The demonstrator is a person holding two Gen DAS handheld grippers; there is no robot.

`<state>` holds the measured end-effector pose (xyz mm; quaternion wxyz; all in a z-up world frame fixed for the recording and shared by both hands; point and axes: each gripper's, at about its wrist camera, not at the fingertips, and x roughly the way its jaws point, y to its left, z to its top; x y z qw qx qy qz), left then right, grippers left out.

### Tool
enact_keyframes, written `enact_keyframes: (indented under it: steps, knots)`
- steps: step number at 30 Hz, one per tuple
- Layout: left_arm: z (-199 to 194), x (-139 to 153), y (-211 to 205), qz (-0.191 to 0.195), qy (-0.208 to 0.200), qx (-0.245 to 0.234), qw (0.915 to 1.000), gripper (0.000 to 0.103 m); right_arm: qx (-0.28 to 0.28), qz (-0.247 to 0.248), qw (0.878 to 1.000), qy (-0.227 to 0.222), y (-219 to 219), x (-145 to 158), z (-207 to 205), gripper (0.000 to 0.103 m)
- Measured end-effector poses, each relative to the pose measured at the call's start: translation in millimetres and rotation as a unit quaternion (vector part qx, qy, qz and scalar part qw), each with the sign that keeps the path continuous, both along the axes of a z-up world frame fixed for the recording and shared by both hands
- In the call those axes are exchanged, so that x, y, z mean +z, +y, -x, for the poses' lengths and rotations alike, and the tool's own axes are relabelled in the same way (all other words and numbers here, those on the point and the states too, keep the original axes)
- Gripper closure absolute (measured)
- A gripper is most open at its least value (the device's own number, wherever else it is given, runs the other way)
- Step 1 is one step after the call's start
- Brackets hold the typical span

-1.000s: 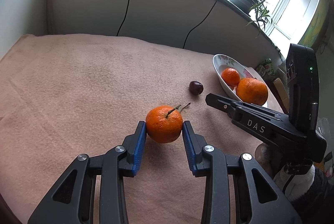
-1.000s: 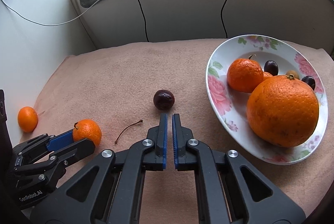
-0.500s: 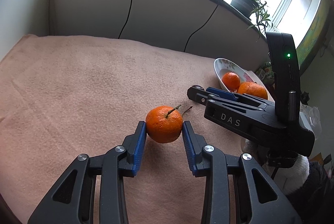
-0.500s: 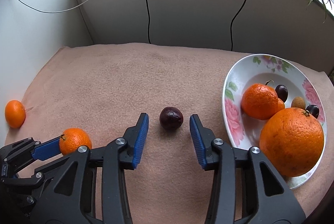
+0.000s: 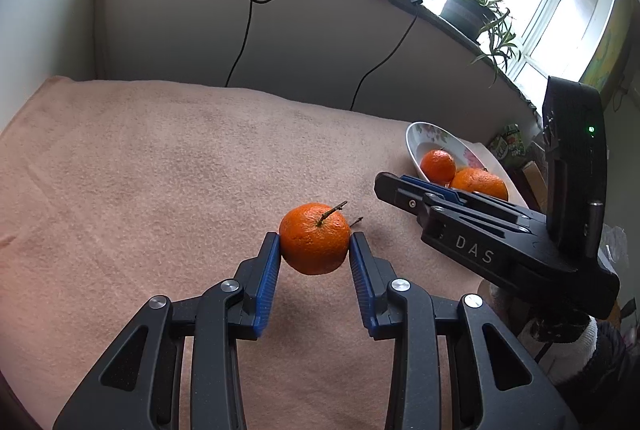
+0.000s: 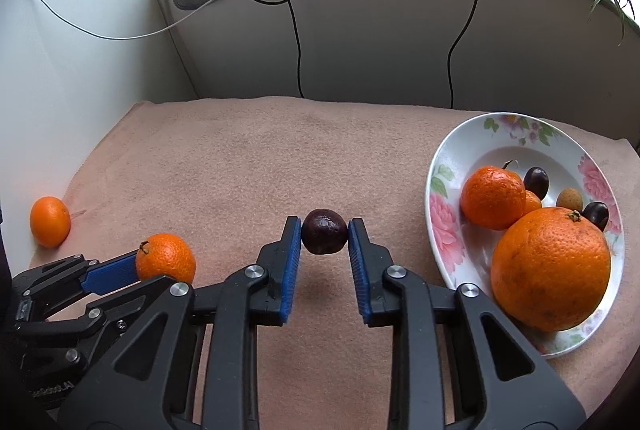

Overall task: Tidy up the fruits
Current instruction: 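Carry the tangerine with the left tool while the right tool carries the cherry over the plate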

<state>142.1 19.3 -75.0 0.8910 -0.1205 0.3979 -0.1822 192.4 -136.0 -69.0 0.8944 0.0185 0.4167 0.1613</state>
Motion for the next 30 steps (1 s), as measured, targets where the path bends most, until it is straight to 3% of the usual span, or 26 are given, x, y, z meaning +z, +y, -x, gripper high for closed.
enact_keyframes:
  steps: [7, 15, 30]
  knots:
    - [-3, 14, -12, -0.001, -0.013, -0.004, 0.9999, 0.069, 0.001, -0.043, 0.999, -0.016, -30, 26, 21, 0.078]
    - [-11, 31, -39, -0.001, -0.027, -0.020, 0.9994, 0.069, -0.018, -0.056, 0.997, -0.044, -80, 47, 49, 0.078]
    - [-41, 45, -114, -0.009, -0.035, -0.080, 0.9961, 0.069, -0.068, -0.053, 0.995, -0.059, -167, 43, 59, 0.078]
